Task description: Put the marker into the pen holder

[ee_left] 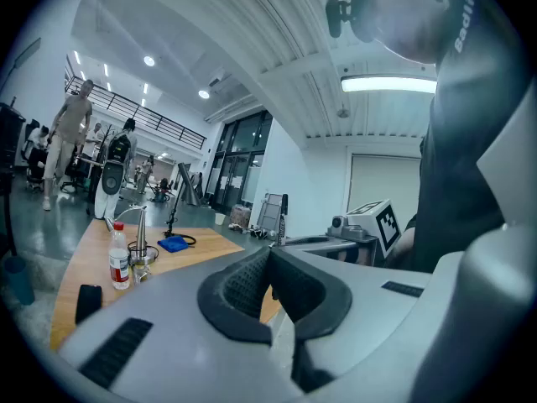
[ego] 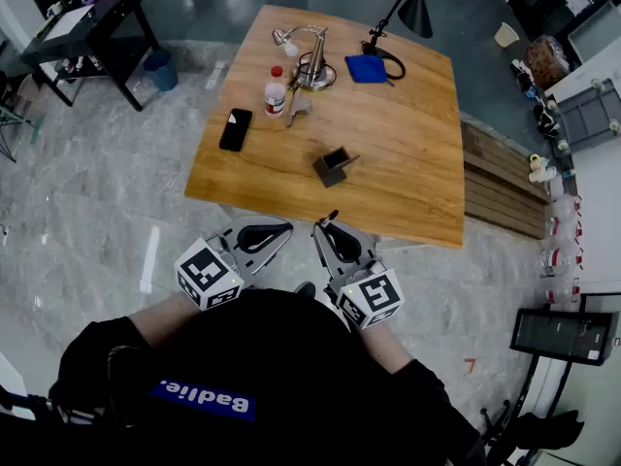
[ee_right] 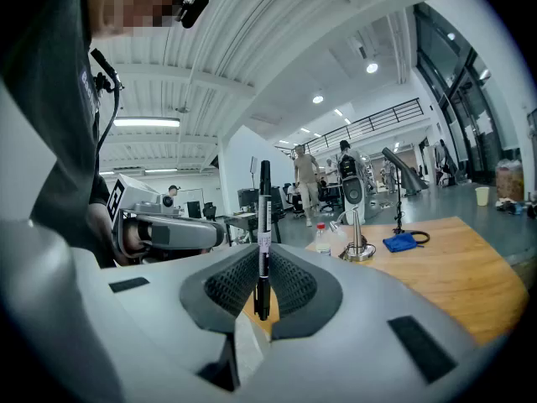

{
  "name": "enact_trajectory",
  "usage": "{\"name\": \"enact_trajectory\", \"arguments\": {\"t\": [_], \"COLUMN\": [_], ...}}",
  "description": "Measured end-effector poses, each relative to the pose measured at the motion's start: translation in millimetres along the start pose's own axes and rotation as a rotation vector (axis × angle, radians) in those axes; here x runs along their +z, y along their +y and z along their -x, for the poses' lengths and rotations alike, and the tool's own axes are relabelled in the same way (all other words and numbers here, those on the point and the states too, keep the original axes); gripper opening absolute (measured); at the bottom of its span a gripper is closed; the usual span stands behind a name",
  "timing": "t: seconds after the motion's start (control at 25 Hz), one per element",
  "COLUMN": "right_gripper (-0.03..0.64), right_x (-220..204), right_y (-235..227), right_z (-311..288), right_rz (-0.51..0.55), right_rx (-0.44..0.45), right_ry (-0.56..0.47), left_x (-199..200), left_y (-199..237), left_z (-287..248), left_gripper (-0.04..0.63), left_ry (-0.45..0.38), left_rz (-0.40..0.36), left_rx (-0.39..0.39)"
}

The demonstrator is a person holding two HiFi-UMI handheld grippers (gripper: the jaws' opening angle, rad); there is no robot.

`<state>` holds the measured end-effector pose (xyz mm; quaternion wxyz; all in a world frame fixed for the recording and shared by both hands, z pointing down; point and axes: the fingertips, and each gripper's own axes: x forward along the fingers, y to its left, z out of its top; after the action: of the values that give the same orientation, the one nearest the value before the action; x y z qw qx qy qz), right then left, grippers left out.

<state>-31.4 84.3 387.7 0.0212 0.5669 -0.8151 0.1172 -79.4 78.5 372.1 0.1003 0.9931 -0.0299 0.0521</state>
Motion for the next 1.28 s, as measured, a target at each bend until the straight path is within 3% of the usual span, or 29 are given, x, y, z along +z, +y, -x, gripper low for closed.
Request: {"name": "enact_trajectory", "arguments": {"t": [0.72,1.04,1.28], "right_gripper": [0.038,0.037,0.037], "right_x": [-1,6,20], "right_y": [-26,-83,-125], "right_z": [6,3,-20], "right_rz": [-0.033,-0.030,-0.052], "right_rx": [0.033,0.046,-0.029], "right_ry": [-0.016,-0.049,-0.063], "left_x": [-2,1,5], "left_y": [2,23,55], "left_z": [-24,-46,-51], "left_gripper": [0.009,0.009,0.009], "left_ry": [0.016,-0.023,-0.025], "left_rz": [0.009,0.021,0.015], "left_rx": [0.044,0.161,0.142]}}
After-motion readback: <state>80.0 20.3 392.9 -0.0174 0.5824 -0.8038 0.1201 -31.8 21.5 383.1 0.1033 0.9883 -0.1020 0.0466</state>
